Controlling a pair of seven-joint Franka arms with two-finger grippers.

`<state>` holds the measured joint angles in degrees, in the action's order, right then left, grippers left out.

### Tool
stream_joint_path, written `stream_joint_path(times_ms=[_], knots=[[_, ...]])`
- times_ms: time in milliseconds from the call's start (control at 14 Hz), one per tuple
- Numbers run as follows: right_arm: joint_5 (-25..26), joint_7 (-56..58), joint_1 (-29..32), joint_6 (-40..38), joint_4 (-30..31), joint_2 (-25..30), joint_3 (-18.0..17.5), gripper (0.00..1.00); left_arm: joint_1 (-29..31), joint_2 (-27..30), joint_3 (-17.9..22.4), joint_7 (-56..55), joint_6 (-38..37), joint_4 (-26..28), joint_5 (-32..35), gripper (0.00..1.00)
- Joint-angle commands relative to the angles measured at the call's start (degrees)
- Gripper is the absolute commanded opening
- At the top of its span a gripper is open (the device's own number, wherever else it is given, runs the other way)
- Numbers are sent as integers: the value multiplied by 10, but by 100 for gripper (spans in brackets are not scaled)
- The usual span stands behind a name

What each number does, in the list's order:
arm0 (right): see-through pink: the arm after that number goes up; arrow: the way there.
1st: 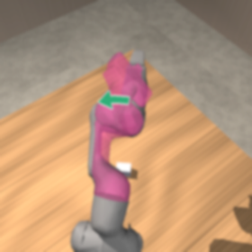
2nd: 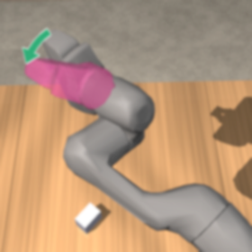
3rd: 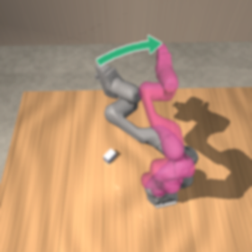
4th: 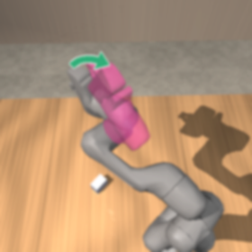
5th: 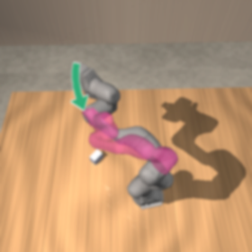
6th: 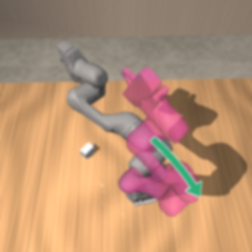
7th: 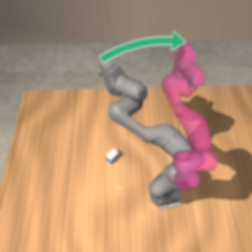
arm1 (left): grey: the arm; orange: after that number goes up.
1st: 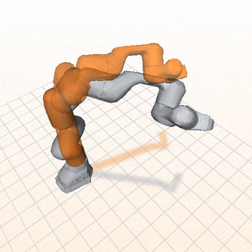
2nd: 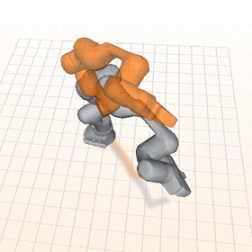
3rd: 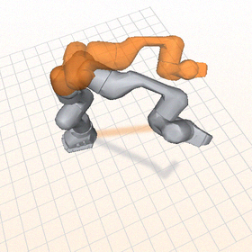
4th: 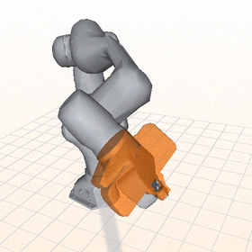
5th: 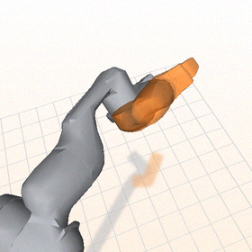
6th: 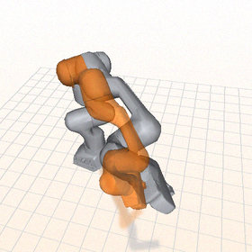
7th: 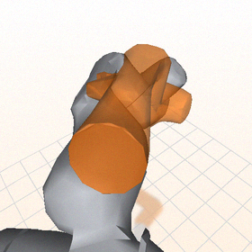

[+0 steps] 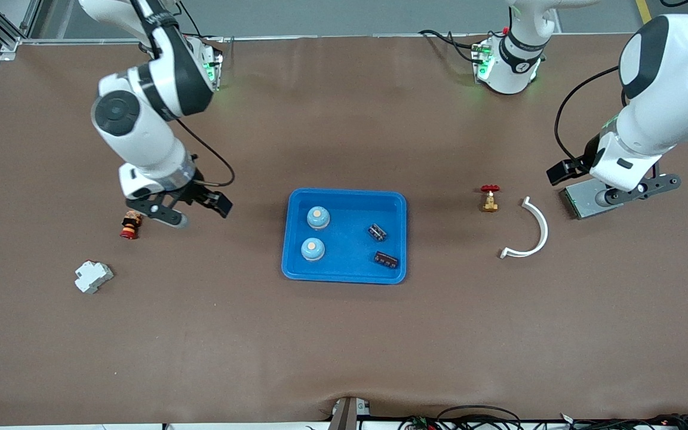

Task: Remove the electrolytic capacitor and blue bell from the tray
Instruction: 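Move the right gripper over a bell while the left gripper reaches a capacitor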

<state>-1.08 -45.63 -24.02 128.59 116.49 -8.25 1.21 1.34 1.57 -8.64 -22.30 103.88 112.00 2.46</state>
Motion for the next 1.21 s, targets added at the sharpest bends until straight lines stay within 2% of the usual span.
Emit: stream_joint_path(times_ms=[0, 143, 286, 571, 714, 929, 1143], knots=[[5, -67, -36, 30, -10, -38, 5, 100, 15, 12, -3, -12, 26, 30, 11, 100], [4, -106, -61, 61, -12, -66, 5, 100, 11, 14, -5, -26, 26, 32, 11, 100], [3, -146, -85, 78, -27, -97, 5, 100, 10, 11, -32, -54, 31, 37, 11, 100], [-1, -199, -119, 93, -73, -164, 5, 100, 9, 3, -68, -129, 116, 95, 11, 100], [-2, -220, -135, 109, -86, -191, 5, 100, 9, -18, -89, -192, 163, 113, 11, 100], [-4, -234, -148, 144, -90, -218, 5, 100, 0, -66, -142, -338, 237, 116, 11, 100], [-4, -260, -162, 144, -116, -250, 5, 100, -35, -117, -152, -445, 315, 108, 13, 100]])
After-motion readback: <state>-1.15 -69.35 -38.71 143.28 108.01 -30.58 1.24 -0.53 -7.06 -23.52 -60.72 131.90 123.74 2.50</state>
